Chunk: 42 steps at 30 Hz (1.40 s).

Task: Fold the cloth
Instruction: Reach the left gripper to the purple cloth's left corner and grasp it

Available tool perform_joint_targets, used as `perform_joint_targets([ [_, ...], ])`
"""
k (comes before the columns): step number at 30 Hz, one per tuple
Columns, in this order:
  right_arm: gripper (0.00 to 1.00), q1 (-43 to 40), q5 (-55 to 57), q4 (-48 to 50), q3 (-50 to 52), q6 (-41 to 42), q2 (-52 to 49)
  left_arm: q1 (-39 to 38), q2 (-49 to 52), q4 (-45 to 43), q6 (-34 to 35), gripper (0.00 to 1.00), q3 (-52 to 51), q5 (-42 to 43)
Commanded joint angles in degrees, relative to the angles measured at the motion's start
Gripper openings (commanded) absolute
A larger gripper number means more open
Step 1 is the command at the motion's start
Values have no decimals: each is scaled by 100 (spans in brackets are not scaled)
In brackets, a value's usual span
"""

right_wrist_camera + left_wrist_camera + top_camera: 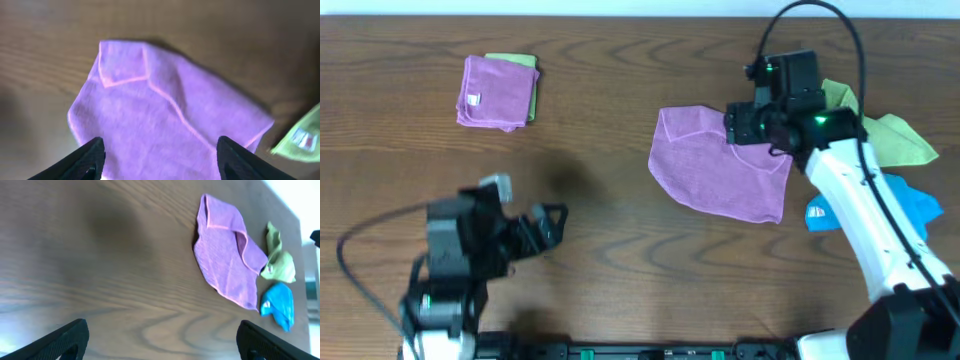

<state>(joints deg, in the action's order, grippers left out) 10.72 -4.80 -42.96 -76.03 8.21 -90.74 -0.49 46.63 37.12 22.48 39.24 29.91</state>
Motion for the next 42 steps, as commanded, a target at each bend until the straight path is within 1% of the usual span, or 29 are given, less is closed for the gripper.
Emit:
perform_joint_targets([
  [1, 71, -181, -667, -190, 138, 120, 221, -391, 1010, 76, -85, 95, 680, 105],
  [4, 71, -299, -844, -227, 433, 151, 533, -859, 1991, 66, -85, 95, 1290, 125],
  [5, 66, -330, -879, -227, 568, 216, 678, -1010, 2312, 22, -83, 95, 1478, 127],
  [8, 66, -380, -1093, -232, 951, 269, 1132, -1303, 3008, -319, -83, 95, 1770, 249],
  [14, 67, -380, -1397, -269, 1482, 337, 1871, -1469, 3832, -1648, -22, 95, 1775, 658],
  [17, 67, -378, -1558, -291, 1720, 472, 2164, -1495, 4332, -2190, 269, 96, 1775, 796],
  [19, 68, -378, -1714, -308, 1845, 509, 2321, -1497, 4717, -2564, 334, 95, 1775, 942],
  [22, 68, -378, -1799, -363, 1950, 529, 2494, -1497, 5217, -3178, 396, 95, 1775, 1309],
  [24, 69, -378, -1794, -435, 1989, 551, 2616, -1504, 5589, -3797, 546, 95, 1775, 1622],
  [31, 71, -378, -1792, -516, 2000, 551, 2776, -1683, 6282, -4778, 1145, 95, 1775, 1812],
  [37, 72, -378, -1790, -533, 2000, 549, 2774, -1941, 6559, -5121, 1381, 95, 1779, 1803],
  [42, 72, -378, -1790, -551, 2000, 546, 2774, -2024, 6651, -5222, 1397, 95, 1781, 1718],
])
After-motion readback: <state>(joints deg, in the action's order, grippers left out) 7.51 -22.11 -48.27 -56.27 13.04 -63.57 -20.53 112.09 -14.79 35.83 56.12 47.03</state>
